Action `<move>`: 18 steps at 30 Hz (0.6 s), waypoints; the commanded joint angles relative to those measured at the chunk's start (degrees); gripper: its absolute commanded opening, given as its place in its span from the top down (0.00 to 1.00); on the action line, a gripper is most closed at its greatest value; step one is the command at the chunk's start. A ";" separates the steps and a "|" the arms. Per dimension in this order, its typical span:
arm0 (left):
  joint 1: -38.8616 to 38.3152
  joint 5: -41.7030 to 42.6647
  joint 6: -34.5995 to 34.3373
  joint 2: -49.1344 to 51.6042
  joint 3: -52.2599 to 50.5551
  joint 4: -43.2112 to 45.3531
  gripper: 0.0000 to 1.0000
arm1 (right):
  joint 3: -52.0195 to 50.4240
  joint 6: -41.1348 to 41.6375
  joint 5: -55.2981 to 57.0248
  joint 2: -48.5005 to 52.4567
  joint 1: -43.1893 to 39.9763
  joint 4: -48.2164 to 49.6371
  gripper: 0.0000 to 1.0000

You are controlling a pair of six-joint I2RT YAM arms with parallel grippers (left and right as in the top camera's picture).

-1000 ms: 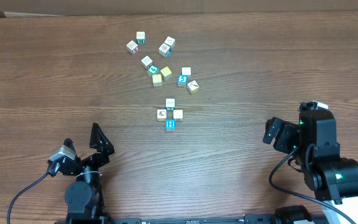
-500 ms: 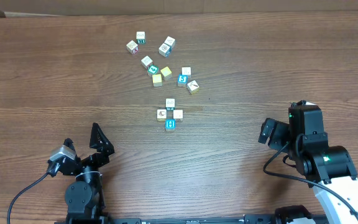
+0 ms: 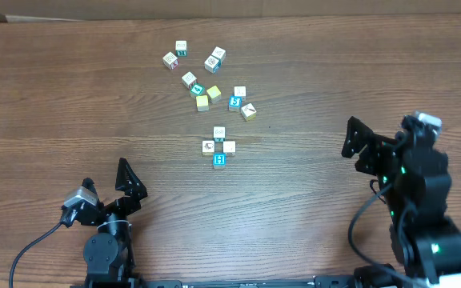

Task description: Form a circle

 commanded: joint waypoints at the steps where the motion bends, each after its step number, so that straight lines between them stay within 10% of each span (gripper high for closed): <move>1: 0.00 -0.61 0.68 -0.61 -0.22 0.00 0.00 | -5.97 -0.07 0.61 -5.33 0.00 1.73 0.00; 18: 0.00 -0.61 0.68 -0.61 -0.22 0.00 0.00 | -24.15 -0.07 0.61 -25.79 -6.05 24.90 0.00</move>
